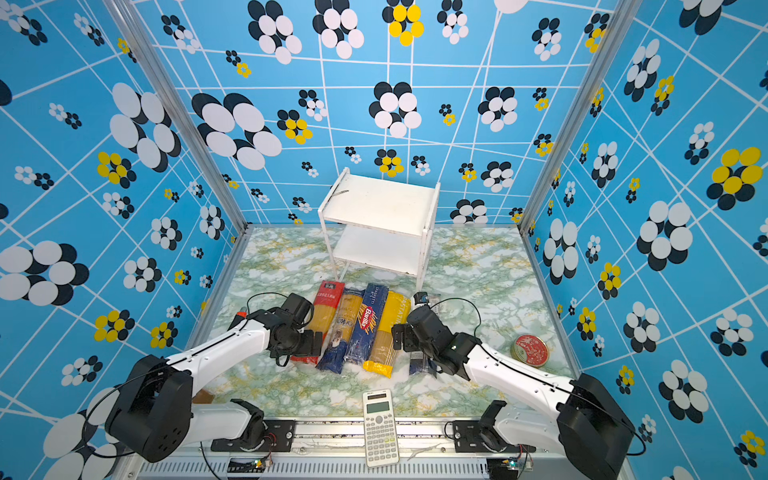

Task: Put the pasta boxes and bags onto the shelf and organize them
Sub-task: 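Close the left gripper on the red bag while the right gripper hovers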

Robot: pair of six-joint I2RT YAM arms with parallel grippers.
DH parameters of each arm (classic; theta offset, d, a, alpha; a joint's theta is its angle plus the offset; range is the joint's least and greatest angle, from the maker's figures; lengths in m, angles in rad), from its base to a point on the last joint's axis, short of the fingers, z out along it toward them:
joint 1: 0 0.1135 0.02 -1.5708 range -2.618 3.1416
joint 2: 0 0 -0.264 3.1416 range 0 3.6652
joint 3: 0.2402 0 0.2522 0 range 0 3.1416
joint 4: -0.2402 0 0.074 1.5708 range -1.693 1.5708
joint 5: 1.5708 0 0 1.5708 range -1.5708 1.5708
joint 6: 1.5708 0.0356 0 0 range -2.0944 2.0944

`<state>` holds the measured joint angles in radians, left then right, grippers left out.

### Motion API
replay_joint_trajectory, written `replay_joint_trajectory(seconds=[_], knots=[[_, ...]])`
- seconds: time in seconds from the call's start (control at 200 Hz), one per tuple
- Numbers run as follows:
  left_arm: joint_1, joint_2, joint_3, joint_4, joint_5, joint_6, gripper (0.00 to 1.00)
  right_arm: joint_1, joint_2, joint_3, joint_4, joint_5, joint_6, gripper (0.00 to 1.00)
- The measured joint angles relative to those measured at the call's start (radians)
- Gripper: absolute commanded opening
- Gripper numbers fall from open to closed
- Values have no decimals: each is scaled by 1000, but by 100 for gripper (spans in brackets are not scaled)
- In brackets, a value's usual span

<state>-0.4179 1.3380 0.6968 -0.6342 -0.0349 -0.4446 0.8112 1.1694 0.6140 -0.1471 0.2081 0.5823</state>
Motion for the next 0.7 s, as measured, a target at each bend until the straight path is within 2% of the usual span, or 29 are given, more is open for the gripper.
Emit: replay_joint_trajectory(seconds=[0.32,0.645,0.705], knots=[[-41,59,26,4,-11,3,99,0,6,0,3,-4,-14,99],[-42,97,40,5,-11,3,100,0,6,0,3,-4,-19,99],[-42,107,43,6,-11,4,97,0,6,0,3,-4,-20,99]])
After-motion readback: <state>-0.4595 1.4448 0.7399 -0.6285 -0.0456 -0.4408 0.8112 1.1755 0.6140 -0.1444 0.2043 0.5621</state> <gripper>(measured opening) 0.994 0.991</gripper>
